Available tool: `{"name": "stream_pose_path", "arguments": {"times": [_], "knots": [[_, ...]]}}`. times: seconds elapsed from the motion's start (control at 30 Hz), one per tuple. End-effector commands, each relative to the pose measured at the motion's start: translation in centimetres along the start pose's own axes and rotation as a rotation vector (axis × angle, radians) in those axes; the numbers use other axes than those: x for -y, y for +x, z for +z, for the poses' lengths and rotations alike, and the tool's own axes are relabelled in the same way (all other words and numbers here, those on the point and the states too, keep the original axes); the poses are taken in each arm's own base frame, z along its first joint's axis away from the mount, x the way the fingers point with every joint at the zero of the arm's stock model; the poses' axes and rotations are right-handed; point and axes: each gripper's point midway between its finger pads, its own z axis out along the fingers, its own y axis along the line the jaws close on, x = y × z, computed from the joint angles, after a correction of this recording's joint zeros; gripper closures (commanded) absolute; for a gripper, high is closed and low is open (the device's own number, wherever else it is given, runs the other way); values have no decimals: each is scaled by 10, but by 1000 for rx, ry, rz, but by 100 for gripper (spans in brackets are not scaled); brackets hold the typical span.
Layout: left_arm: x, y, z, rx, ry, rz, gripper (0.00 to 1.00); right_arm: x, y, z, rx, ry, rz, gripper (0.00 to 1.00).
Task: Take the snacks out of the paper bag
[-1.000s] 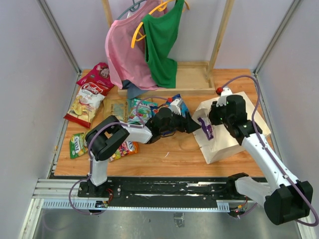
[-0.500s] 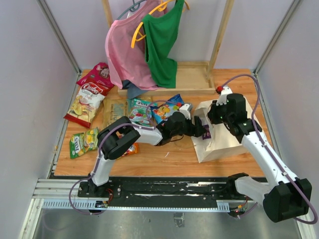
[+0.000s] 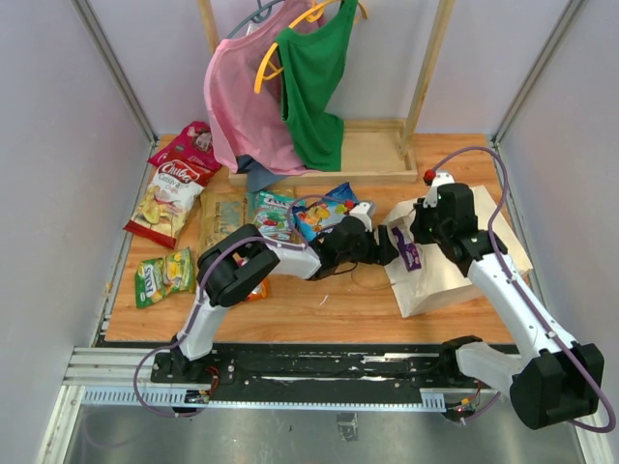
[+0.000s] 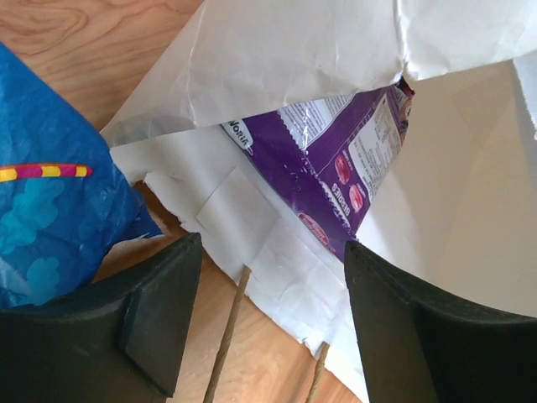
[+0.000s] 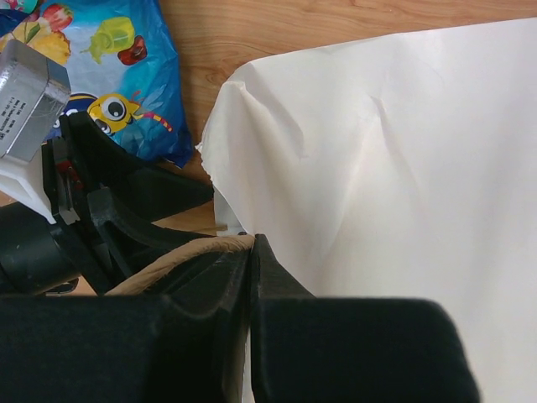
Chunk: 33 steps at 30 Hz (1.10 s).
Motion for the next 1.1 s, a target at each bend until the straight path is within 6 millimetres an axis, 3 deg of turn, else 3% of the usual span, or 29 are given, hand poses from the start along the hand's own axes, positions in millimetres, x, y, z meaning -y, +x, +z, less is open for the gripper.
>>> {"name": "stream_pose_path", "arguments": {"times": [0.0, 0.23, 0.57, 0.8, 1.07], "knots": [[18, -9, 6, 29, 39, 3, 27, 8, 3, 0, -6, 41, 26, 99], [42, -16, 12, 38, 67, 25, 28, 12, 8, 3, -12, 59, 31, 99], [43, -14, 13, 14, 43, 30, 28, 17, 9, 2, 1, 86, 33, 99], [32, 12, 38, -25, 50, -10, 29, 16, 10, 3, 9, 80, 45, 95], [27, 18, 63, -43, 29, 7, 30, 14, 13, 2, 14, 68, 45, 95]]}}
